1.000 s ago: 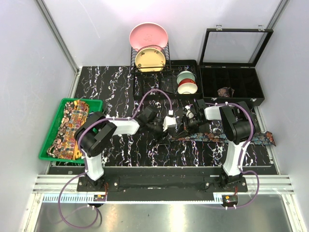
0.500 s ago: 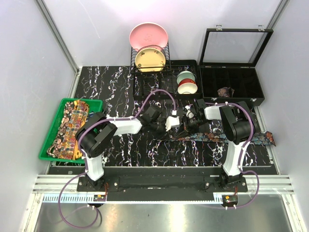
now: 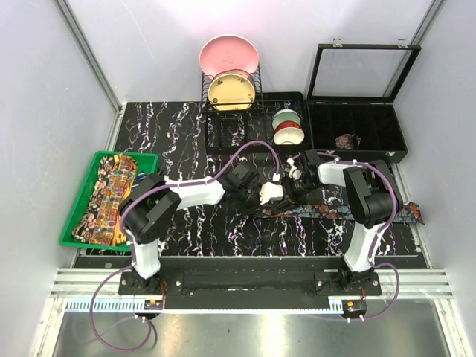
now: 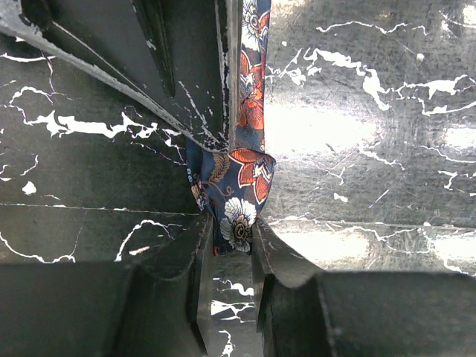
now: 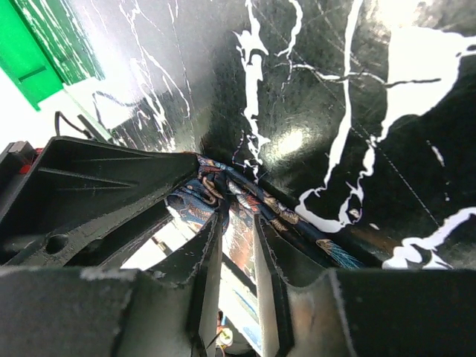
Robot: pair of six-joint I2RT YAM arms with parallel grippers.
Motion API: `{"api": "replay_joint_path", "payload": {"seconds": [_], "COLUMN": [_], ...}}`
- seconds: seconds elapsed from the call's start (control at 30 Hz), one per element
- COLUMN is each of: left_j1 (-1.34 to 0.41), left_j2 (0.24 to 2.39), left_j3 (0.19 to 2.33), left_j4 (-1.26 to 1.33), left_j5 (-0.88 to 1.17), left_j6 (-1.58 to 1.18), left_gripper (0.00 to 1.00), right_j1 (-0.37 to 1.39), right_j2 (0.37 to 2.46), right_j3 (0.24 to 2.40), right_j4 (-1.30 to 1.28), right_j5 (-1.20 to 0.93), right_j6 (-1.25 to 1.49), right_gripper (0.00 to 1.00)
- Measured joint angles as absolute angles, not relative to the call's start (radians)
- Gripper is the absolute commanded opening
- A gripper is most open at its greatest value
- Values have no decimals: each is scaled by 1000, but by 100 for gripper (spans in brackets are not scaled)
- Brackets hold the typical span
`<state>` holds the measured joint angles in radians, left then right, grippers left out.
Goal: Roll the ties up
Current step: Roll the tie at the center of the board.
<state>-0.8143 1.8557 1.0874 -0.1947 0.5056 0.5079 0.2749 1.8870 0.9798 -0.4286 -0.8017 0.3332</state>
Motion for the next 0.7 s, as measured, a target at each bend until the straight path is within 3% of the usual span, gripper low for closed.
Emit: {"api": "replay_joint_path", "payload": {"seconds": [0.23, 0.4, 0.53, 0.6, 0.67, 0.7], "left_j1": [-817, -817, -818, -818, -818, -818], "left_j2": [1864, 1868, 1868, 1868, 1869, 1869], "left_j3": [1108, 1118, 1120, 1121, 1124, 1124], "left_j4": [-229, -244, -248, -250, -254, -255], "left_j5": [499, 497, 495, 495, 495, 494], "left_j6": [526, 529, 532, 532, 534, 535], "left_gripper": [1, 0, 0, 0, 3, 9], "right_j1": [275, 275, 275, 276, 279, 280], "right_j2": [1887, 1882, 1879, 1879, 1879, 1879], "right_j3": [962, 929, 904, 901, 901, 901], "right_j4": [-398, -340, -298, -285, -277, -277], "right_j5": [-835, -882, -905, -913, -918, -917], "right_j6": [339, 363, 387, 398, 403, 406], "right_gripper": [37, 35, 21, 3, 0, 0]}}
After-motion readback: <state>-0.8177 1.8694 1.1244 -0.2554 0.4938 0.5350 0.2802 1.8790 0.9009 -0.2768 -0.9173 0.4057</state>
